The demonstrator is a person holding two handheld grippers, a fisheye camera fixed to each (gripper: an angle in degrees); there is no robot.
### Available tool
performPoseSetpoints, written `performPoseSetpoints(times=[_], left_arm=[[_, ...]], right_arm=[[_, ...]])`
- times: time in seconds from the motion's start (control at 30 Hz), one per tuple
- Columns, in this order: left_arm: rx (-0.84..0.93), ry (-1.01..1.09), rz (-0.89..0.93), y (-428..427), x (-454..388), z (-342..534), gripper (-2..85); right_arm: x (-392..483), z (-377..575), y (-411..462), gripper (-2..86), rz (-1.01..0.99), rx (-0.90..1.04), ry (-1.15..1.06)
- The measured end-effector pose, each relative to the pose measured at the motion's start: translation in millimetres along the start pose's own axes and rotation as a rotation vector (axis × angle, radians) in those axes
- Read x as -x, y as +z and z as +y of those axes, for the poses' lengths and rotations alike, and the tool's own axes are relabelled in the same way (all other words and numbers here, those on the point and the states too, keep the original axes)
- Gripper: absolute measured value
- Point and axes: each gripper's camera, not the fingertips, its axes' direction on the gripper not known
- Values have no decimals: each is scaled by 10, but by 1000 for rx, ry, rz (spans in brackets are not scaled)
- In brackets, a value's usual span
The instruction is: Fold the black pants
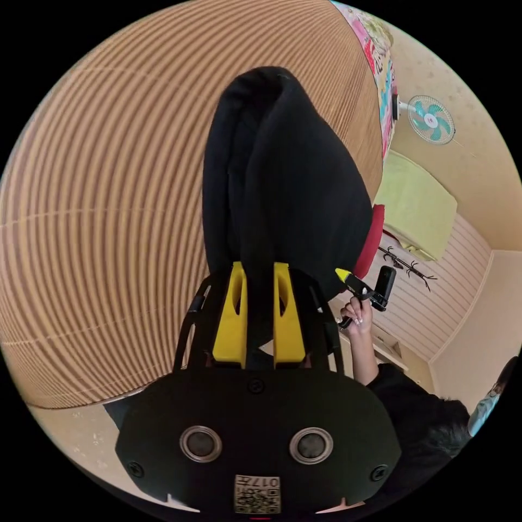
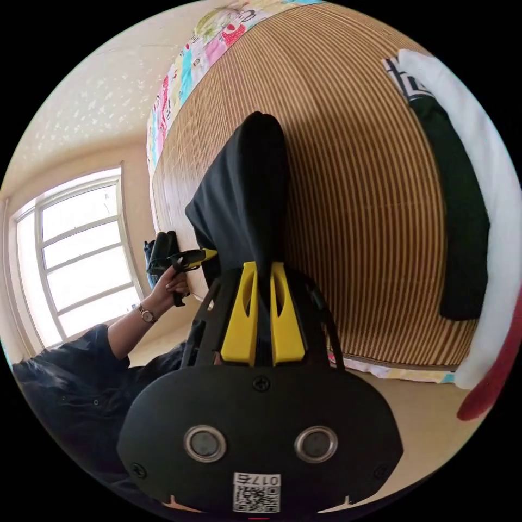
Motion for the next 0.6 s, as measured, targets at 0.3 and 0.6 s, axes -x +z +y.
performPoseSetpoints(times=[0.3, 0.6], left_arm=[[272, 194, -88, 1097, -1098, -304, 101], [-92, 172, -452, -1278, -37, 1008, 81]], right_arm=[[-48, 73, -767, 54, 415, -72, 203], [1243, 417, -242, 28, 530, -257, 195]])
